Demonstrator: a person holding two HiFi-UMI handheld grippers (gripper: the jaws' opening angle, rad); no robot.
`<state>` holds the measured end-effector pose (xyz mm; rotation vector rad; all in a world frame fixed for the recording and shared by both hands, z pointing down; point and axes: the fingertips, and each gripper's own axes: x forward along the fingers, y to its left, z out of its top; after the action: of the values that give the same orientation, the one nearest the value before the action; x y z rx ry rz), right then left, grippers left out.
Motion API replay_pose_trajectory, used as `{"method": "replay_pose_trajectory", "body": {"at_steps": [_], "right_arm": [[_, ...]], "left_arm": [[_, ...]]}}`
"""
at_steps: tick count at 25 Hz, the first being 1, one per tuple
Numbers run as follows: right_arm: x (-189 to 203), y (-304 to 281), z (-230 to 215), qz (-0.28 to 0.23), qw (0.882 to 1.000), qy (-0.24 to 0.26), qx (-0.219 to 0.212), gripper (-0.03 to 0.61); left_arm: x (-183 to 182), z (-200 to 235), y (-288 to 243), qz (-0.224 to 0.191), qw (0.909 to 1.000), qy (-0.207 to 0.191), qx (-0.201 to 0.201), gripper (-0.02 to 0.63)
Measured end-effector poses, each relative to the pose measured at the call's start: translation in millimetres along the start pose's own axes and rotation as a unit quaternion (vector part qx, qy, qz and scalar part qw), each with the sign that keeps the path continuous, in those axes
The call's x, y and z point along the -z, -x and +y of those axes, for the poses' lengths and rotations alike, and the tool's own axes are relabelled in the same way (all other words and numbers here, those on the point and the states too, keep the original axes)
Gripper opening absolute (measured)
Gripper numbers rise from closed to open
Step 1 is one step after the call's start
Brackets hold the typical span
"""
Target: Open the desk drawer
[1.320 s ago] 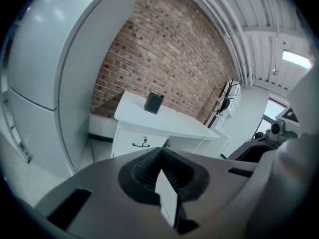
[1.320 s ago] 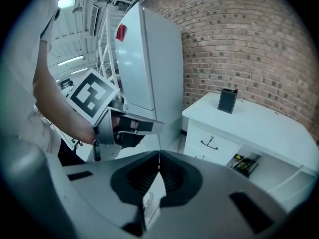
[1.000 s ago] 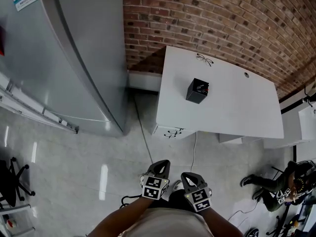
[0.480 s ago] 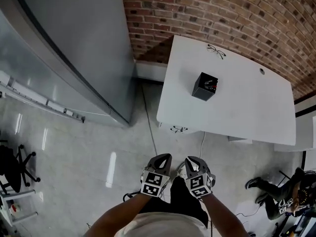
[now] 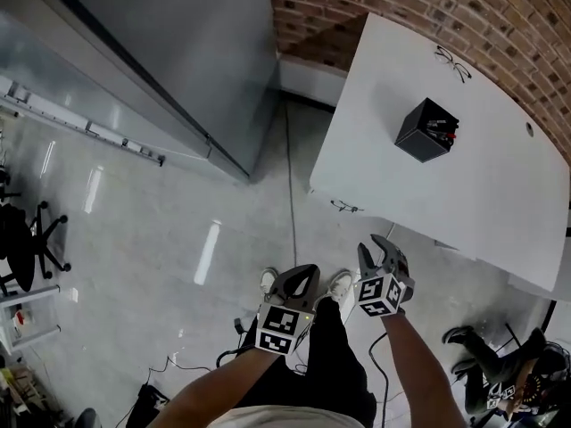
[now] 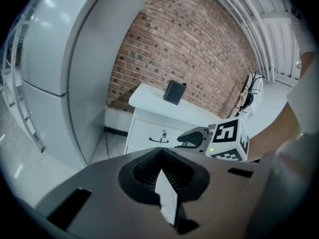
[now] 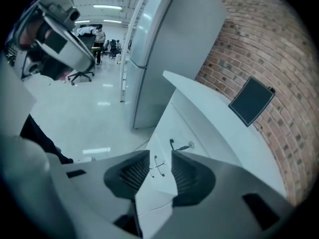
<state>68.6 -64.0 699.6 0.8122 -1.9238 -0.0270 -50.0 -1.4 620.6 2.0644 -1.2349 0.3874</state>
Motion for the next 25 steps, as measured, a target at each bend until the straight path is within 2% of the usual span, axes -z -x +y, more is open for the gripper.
{"method": "replay_pose_trajectory", "body": {"at_steps": [5, 14, 25], "right_arm": [[19, -42, -9, 0.016, 0.999, 0.030, 0.012, 0.143], [29, -92, -29, 0.026, 0.997, 0.065, 0.043, 0.156], [38, -137, -42, 0.059, 0.988, 0.137, 0.050, 0.156]], "left_arm": [[20, 7, -10, -0.005, 0.9998, 0.020, -0.005, 0.006], [58, 24, -14, -0.009, 0.9980, 0.060, -0.016, 0.006], [82, 38, -18, -0.002, 0.9964, 0.083, -0.020, 0.006]]}}
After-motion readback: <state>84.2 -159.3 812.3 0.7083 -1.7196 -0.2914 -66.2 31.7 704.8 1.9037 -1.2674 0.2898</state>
